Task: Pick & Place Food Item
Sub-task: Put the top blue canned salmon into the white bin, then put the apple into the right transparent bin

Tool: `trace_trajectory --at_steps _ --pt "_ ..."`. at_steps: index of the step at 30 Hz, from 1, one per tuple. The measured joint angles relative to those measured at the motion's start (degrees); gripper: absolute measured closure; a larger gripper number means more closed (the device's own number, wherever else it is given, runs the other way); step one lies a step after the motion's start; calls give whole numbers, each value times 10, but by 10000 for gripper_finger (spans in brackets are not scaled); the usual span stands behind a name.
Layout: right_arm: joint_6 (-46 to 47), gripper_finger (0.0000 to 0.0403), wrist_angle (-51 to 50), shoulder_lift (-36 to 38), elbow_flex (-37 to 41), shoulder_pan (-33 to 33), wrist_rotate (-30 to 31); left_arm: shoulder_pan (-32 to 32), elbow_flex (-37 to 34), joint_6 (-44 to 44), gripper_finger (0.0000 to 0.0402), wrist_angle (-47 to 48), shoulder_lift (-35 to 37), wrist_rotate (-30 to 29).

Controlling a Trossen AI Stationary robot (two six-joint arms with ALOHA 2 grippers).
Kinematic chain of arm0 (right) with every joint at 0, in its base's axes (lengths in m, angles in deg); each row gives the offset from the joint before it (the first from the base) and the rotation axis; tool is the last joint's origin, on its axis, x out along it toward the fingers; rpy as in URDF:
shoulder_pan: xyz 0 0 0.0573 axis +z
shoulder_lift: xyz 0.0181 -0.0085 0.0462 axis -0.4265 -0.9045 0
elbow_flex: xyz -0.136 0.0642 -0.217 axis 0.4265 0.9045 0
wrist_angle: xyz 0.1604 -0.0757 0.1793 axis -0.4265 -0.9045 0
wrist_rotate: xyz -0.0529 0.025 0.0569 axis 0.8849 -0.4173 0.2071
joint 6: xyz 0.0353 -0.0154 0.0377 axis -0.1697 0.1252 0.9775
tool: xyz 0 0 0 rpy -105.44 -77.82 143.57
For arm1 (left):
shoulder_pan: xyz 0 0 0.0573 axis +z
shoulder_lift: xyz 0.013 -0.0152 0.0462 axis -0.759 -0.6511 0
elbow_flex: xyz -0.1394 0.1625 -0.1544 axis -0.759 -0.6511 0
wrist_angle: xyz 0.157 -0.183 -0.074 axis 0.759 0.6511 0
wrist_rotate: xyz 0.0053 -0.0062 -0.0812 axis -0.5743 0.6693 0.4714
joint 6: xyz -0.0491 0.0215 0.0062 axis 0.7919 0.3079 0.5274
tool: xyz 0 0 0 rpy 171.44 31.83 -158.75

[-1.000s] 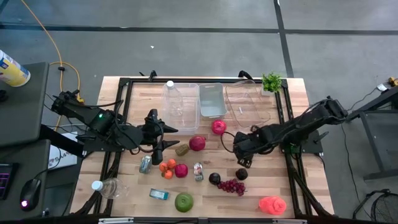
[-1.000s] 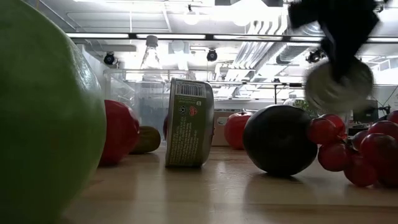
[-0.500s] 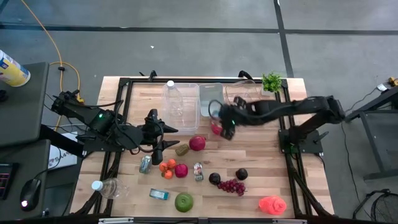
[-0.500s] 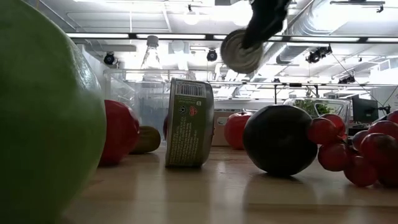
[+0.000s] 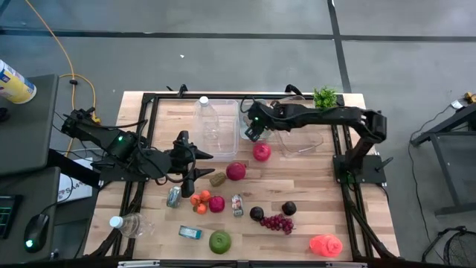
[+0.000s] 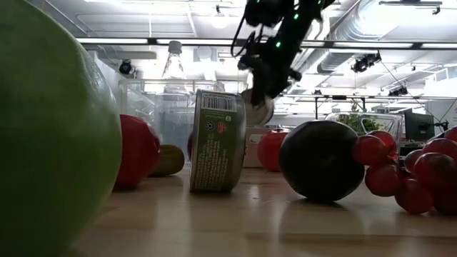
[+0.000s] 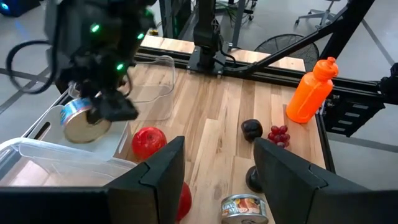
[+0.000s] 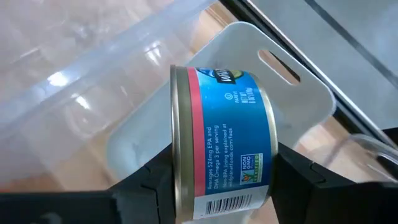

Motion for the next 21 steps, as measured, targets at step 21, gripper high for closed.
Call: trace_trajectory --at_steps 21 --pt "86 111 23 -38 0 -40 -16 0 0 0 219 0 0 25"
